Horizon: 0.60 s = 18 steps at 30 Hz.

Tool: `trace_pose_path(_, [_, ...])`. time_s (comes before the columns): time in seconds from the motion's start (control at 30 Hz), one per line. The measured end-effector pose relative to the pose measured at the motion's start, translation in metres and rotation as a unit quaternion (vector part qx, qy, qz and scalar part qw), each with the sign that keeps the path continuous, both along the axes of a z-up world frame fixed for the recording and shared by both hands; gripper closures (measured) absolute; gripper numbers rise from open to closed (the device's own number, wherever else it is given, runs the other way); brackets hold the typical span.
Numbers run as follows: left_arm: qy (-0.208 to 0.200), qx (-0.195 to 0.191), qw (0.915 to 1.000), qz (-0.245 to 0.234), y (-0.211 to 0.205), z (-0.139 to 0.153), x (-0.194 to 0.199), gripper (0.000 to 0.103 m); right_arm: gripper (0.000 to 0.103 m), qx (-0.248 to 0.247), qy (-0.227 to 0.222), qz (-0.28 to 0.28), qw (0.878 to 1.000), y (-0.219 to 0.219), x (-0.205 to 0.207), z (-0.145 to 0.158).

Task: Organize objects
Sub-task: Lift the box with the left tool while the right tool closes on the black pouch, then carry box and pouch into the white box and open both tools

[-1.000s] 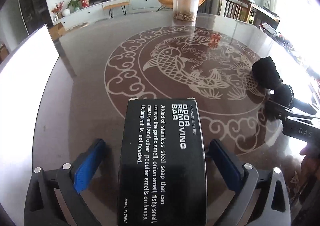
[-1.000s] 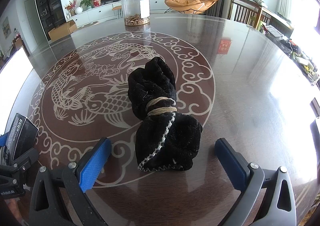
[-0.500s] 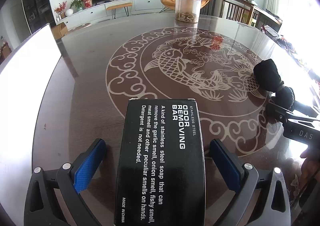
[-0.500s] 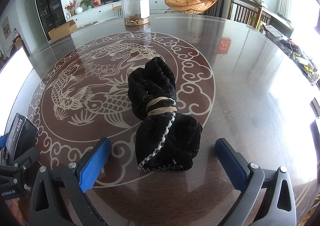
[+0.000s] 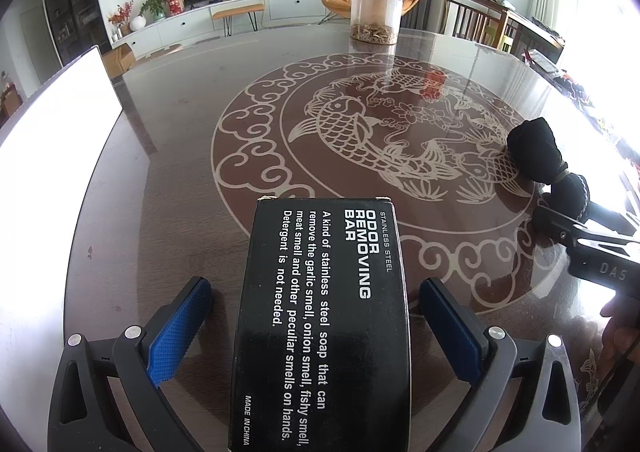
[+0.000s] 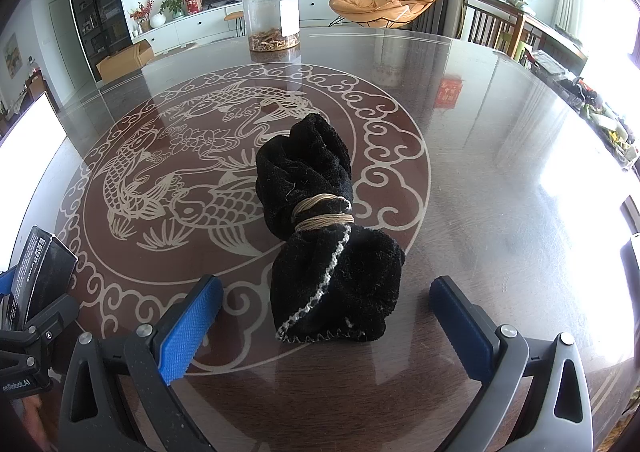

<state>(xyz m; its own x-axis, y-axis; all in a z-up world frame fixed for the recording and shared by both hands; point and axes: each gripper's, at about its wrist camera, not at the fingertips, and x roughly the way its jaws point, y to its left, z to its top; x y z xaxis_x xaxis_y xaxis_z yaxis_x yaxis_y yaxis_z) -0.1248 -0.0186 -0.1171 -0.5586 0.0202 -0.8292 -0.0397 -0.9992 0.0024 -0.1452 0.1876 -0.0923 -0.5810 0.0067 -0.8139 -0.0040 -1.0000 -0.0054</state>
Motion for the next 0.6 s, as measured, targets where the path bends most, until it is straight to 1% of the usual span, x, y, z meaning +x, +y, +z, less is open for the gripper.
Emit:
trace_pose_path(0.03, [-0.010, -0.001, 0.9999, -0.008, 0.001, 0.001, -0.001, 0.000, 0.000, -0.005, 0.000, 0.004, 1.000, 0.001, 0.000, 0.001])
trace_pose_path(0.13, [-0.051, -0.003, 0.9982, -0.030, -0.002, 0.003, -0.005, 0.000, 0.000, -0.053, -0.019, 0.044, 0.997, 0.012, 0.000, 0.006])
trace_pose_path(0.2, [-0.062, -0.005, 0.9976, -0.029, -0.004, 0.003, -0.009, 0.000, 0.000, -0.063, -0.053, 0.038, 0.996, 0.021, -0.009, 0.010])
trace_pose_path(0.27, [-0.061, -0.004, 0.9979, -0.022, -0.005, 0.002, -0.012, 0.000, 0.000, -0.052, -0.063, 0.035, 0.996, 0.021, -0.017, 0.019])
trace_pose_path(0.37, [-0.053, -0.005, 0.9984, -0.016, -0.004, 0.002, -0.012, 0.000, 0.001, -0.020, -0.078, 0.077, 0.994, -0.001, -0.027, 0.027])
trace_pose_path(0.4, [-0.046, -0.006, 0.9988, -0.016, -0.004, 0.003, -0.010, 0.010, 0.003, 0.000, -0.083, 0.094, 0.992, -0.012, -0.031, 0.026])
trace_pose_path(0.43, [-0.031, -0.005, 0.9993, -0.018, -0.004, 0.006, -0.006, 0.036, 0.032, 0.020, -0.077, 0.098, 0.992, -0.018, -0.032, 0.027])
trace_pose_path(0.47, [-0.021, -0.004, 0.9995, -0.022, -0.002, 0.010, -0.001, 0.045, 0.073, 0.037, -0.079, 0.101, 0.991, -0.023, -0.033, 0.025])
trace_pose_path(0.5, [-0.019, -0.014, 0.9996, -0.017, -0.002, 0.012, 0.001, 0.045, 0.073, 0.038, -0.102, 0.095, 0.989, -0.025, -0.035, 0.021])
trace_pose_path(0.53, [-0.012, -0.013, 0.9998, -0.012, -0.005, 0.017, 0.005, 0.046, 0.073, 0.024, -0.103, 0.085, 0.991, -0.023, -0.033, 0.024])
trace_pose_path(0.6, [-0.004, 0.026, 0.9997, -0.002, -0.014, 0.029, 0.020, 0.046, 0.073, -0.004, -0.092, 0.076, 0.993, -0.023, -0.021, 0.038])
